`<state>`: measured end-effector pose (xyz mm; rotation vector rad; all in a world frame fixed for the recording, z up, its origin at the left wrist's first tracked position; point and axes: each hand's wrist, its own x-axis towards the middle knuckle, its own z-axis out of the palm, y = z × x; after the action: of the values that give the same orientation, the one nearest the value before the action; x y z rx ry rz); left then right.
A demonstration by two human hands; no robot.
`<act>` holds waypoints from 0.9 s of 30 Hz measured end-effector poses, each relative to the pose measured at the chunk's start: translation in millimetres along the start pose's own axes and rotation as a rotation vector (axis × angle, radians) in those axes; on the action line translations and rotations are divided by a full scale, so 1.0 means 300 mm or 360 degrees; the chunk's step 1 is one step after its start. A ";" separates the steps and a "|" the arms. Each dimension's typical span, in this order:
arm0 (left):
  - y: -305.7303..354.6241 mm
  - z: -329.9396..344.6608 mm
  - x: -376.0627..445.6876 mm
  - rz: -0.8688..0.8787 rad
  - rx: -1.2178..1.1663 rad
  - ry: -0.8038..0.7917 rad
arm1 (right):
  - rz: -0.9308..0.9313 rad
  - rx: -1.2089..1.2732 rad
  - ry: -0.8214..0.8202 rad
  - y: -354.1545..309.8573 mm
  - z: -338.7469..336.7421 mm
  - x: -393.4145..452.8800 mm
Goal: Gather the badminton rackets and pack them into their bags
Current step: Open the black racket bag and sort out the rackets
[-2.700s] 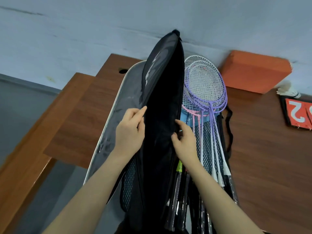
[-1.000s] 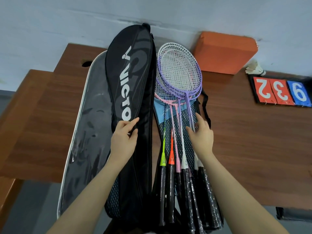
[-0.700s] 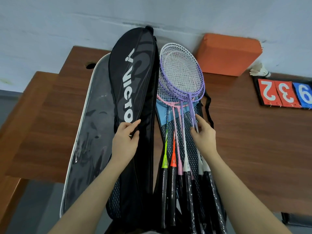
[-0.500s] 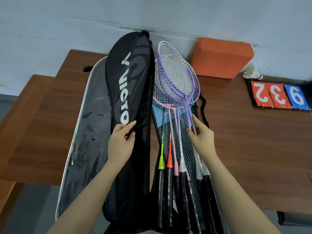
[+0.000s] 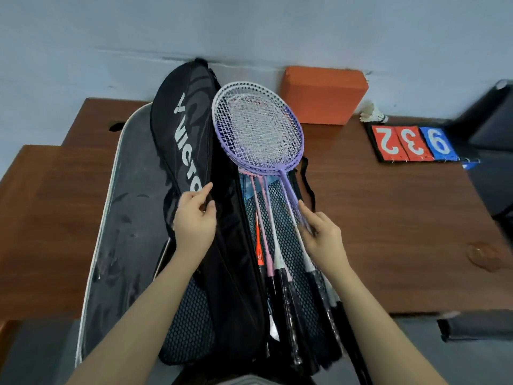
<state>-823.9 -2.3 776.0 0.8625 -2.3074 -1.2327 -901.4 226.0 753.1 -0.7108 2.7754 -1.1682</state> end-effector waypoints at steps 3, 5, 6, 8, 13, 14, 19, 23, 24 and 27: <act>0.049 0.043 0.000 -0.0059 0.0010 0.0018 | 0.0045 -0.0017 -0.0040 0.041 -0.023 -0.061; 0.069 0.068 -0.005 -0.0063 0.0022 0.0015 | 0.0099 -0.0027 -0.0070 0.069 -0.039 -0.096; 0.075 0.078 -0.007 -0.0061 0.0027 0.0012 | 0.0116 -0.0019 -0.0083 0.079 -0.049 -0.111; 0.083 0.093 -0.012 -0.0061 0.0023 -0.0023 | 0.0122 0.0037 -0.0099 0.092 -0.066 -0.137; 0.094 0.113 -0.017 -0.0036 0.0028 -0.0082 | 0.0091 0.0152 -0.0141 0.099 -0.061 -0.142; 0.095 0.112 -0.021 -0.0032 0.0029 -0.0080 | 0.0074 0.0166 -0.0140 0.096 -0.055 -0.138; 0.087 0.086 -0.047 -0.0034 0.0016 -0.0010 | -0.0017 0.0093 -0.0107 0.074 -0.049 -0.129; 0.076 0.069 -0.039 -0.0090 -0.0014 0.0129 | -0.0049 -0.0034 -0.0090 0.082 -0.054 -0.108; 0.074 0.067 -0.036 -0.0089 -0.0028 0.0166 | -0.0037 -0.0050 -0.0093 0.085 -0.056 -0.104; 0.071 0.066 -0.026 -0.0080 -0.0071 0.0238 | -0.0022 -0.0177 -0.0105 0.103 -0.061 -0.103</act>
<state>-837.0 23.9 782.8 0.9680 -2.1454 -1.1928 -889.8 270.3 740.9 -0.7640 2.8028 -0.9801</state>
